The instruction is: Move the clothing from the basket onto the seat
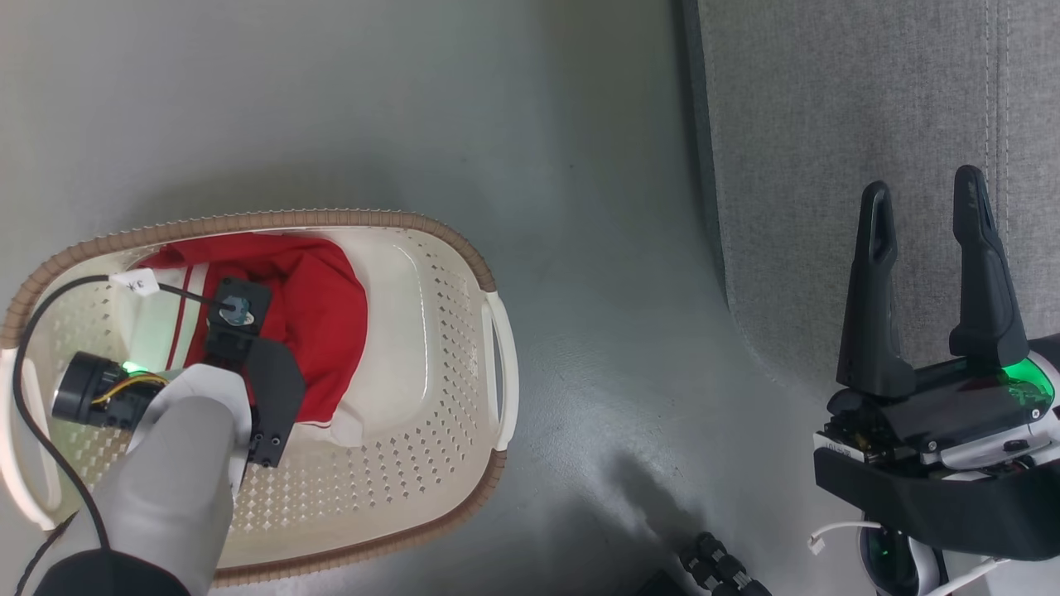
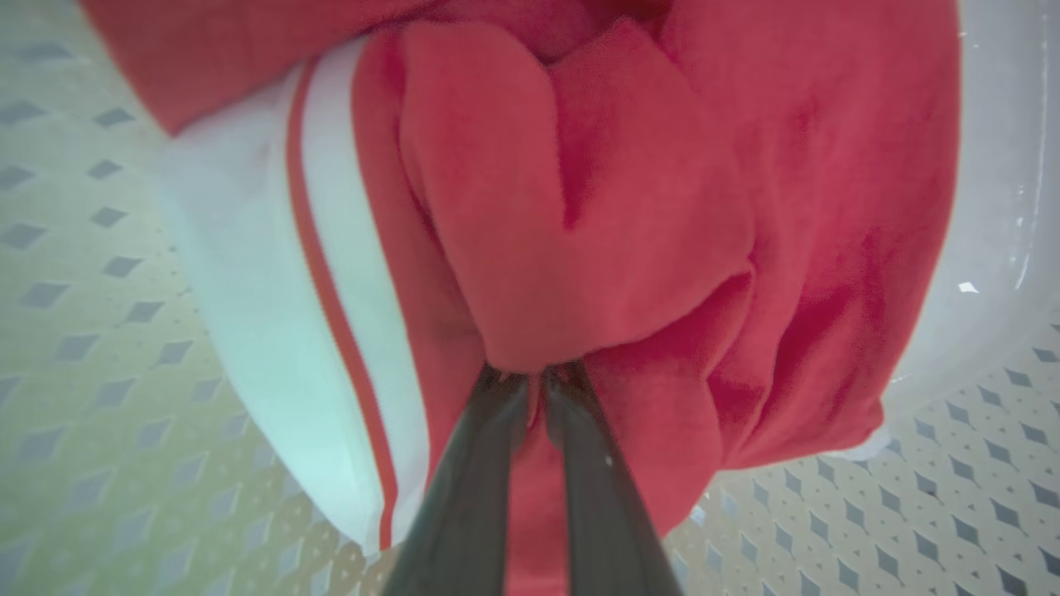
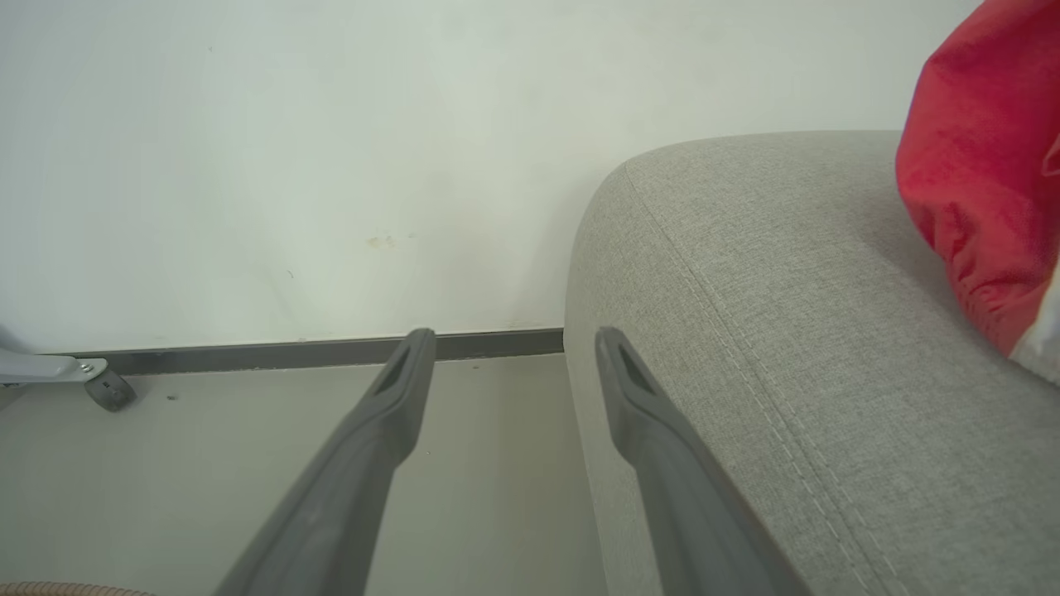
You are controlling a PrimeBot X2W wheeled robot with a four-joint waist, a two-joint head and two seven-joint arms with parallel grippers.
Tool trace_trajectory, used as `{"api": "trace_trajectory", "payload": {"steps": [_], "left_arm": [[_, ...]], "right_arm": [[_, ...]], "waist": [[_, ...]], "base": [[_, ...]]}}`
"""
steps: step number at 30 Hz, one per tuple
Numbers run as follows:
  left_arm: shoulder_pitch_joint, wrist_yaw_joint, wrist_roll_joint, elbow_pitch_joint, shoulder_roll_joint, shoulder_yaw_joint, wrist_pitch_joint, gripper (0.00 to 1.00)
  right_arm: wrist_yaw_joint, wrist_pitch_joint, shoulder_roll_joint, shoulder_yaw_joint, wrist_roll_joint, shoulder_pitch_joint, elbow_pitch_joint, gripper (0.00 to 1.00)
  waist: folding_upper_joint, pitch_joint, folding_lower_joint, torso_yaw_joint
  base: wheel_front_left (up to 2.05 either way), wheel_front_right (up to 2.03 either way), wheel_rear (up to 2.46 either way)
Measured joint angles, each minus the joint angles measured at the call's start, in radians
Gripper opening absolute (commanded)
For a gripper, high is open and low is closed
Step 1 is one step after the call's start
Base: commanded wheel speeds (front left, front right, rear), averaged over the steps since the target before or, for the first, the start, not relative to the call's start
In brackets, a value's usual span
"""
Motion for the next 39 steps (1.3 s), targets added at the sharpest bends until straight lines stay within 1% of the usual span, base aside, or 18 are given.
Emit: {"api": "trace_trajectory", "payload": {"steps": [9,18,19,22,24,29,32,35,39], "left_arm": [[-0.018,0.0,-0.001,0.036,-0.006,0.004,-0.027,0.0],[-0.008,-0.004,-0.031,0.053,-0.04,0.033,-0.127,0.0],[-0.006,-0.011,-0.035,0.053,-0.043,0.038,-0.138,0.0],[0.013,-0.012,-0.045,0.056,-0.053,0.053,-0.172,0.0],[0.032,-0.022,-0.058,0.058,-0.057,0.062,-0.2,0.0],[0.076,-0.054,-0.103,0.06,-0.064,0.093,-0.268,0.0],[0.098,-0.055,-0.109,0.06,-0.083,0.106,-0.308,0.0],[0.12,-0.064,-0.142,0.058,-0.11,0.117,-0.347,0.0],[0.15,-0.073,-0.156,0.053,-0.12,0.126,-0.401,0.0]], "right_arm": [[0.0,-0.008,0.001,-0.001,0.004,-0.017,0.026,1.0],[0.006,-0.009,0.002,-0.015,0.004,-0.054,0.095,1.0],[0.006,-0.009,0.002,-0.017,0.005,-0.058,0.105,1.0],[0.007,-0.01,0.002,-0.024,0.008,-0.061,0.131,1.0],[0.015,-0.01,0.001,-0.027,0.009,-0.061,0.152,1.0],[0.016,-0.012,0.0,-0.035,0.022,-0.061,0.206,1.0],[0.024,-0.013,-0.003,-0.044,0.025,-0.058,0.243,1.0],[0.025,-0.014,-0.006,-0.052,0.031,-0.054,0.276,1.0],[0.032,-0.014,-0.014,-0.065,0.034,-0.046,0.312,1.0]], "waist": [[-0.0001,0.003,-0.0001,-0.001],[-0.0001,-0.046,-0.0001,0.018],[-0.0001,-0.054,-0.0001,0.021],[-0.0001,-0.08,-0.0001,0.03],[-0.0001,-0.099,-0.0001,0.037],[-0.0002,-0.154,-0.0001,0.054],[-0.0001,-0.19,-0.0001,0.065],[-0.0002,-0.229,-0.0002,0.076],[-0.0002,-0.283,-0.0002,0.091]], "base": [[0.0,0.0,0.0],[0.0,0.0,0.0],[0.0,0.0,0.0],[0.0,0.0,0.0],[0.0,0.0,0.0],[0.0,0.0,0.0],[0.0,0.0,0.0],[0.0,0.0,0.0],[0.0,0.0,0.0]]}}
